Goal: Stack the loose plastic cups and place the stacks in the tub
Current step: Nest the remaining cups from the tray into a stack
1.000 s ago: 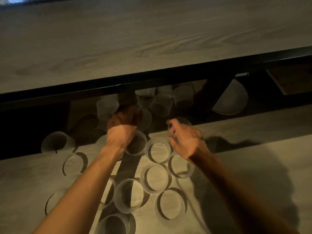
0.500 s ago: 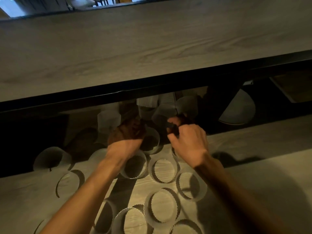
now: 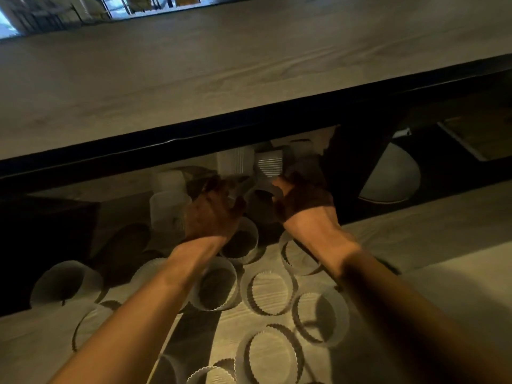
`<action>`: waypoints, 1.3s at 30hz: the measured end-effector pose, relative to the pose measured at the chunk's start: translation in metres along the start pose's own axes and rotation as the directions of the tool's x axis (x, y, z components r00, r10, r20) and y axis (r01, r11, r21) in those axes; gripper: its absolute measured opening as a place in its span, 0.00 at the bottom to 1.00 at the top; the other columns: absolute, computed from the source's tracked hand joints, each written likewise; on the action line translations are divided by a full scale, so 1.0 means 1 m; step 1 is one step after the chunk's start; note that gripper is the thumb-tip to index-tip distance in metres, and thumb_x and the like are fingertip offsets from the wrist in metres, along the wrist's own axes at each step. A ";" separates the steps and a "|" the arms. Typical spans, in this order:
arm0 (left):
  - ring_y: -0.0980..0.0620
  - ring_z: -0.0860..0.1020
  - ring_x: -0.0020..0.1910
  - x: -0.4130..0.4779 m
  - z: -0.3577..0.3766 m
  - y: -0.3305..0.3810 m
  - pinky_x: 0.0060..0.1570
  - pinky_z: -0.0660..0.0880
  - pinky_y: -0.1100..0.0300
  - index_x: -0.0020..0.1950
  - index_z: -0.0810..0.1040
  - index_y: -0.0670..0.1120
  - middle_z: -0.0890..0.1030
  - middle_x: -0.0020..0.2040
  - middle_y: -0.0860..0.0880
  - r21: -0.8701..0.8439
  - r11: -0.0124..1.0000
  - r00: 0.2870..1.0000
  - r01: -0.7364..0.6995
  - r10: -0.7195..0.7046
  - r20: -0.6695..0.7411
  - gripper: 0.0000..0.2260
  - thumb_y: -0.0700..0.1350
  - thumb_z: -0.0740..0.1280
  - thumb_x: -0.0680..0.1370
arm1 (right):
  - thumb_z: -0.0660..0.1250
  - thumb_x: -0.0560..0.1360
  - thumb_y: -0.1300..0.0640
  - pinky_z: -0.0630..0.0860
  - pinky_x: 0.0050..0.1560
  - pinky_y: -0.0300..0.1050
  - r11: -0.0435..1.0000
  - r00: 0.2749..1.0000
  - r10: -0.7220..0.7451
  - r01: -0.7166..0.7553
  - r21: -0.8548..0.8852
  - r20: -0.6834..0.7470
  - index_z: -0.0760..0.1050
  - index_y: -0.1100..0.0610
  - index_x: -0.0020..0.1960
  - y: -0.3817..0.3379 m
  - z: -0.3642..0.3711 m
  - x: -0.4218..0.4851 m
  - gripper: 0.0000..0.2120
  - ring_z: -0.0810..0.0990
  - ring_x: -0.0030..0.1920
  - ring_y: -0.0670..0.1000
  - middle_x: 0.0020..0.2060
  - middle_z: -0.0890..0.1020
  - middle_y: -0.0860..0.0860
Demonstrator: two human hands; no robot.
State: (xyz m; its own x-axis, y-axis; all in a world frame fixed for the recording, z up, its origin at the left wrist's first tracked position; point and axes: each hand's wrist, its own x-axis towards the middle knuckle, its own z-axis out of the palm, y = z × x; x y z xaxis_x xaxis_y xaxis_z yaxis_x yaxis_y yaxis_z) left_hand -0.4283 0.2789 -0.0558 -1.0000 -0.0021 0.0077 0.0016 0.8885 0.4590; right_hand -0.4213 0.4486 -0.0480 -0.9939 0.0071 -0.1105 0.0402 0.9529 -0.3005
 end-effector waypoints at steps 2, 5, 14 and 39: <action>0.43 0.81 0.55 0.000 0.000 0.002 0.51 0.76 0.53 0.65 0.76 0.51 0.82 0.58 0.46 0.019 1.000 1.000 -0.015 0.015 -0.024 0.16 0.56 0.65 0.80 | 0.58 0.84 0.49 0.75 0.61 0.52 1.000 1.000 -0.006 0.006 0.022 0.018 0.67 0.47 0.72 0.000 -0.002 -0.005 0.17 0.77 0.62 0.56 0.64 0.76 0.53; 0.43 0.81 0.55 -0.002 -0.002 0.006 0.45 0.69 0.58 0.68 0.74 0.50 0.81 0.58 0.46 0.061 0.998 0.997 -0.036 0.040 -0.068 0.16 0.52 0.64 0.81 | 0.60 0.84 0.52 0.76 0.61 0.52 0.996 0.998 0.044 -0.047 0.076 0.048 0.70 0.53 0.69 0.002 -0.004 -0.014 0.14 0.78 0.59 0.55 0.60 0.77 0.54; 0.45 0.80 0.53 0.001 0.001 -0.004 0.48 0.70 0.58 0.72 0.71 0.50 0.80 0.57 0.45 0.176 0.982 0.998 -0.066 0.067 -0.001 0.19 0.55 0.61 0.83 | 0.59 0.84 0.49 0.71 0.56 0.45 0.985 0.933 0.173 -0.163 -0.056 0.314 0.73 0.56 0.62 -0.002 -0.011 -0.029 0.13 0.76 0.55 0.53 0.54 0.77 0.53; 0.40 0.73 0.64 -0.028 -0.027 -0.027 0.67 0.66 0.45 0.69 0.72 0.49 0.75 0.67 0.42 -0.098 0.985 0.977 0.141 -0.122 0.174 0.31 0.70 0.53 0.78 | 0.66 0.79 0.52 0.73 0.65 0.51 0.946 0.979 0.108 -0.047 0.320 -0.174 0.60 0.49 0.77 -0.015 0.020 0.021 0.29 0.76 0.65 0.56 0.66 0.75 0.55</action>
State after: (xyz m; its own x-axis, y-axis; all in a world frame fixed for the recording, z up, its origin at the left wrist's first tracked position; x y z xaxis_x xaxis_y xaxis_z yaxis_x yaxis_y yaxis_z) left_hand -0.4000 0.2424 -0.0443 -0.9787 -0.0312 -0.2029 -0.1386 0.8297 0.5407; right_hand -0.4405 0.4279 -0.0648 -0.9864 0.1627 0.0246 0.1182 0.8044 -0.5822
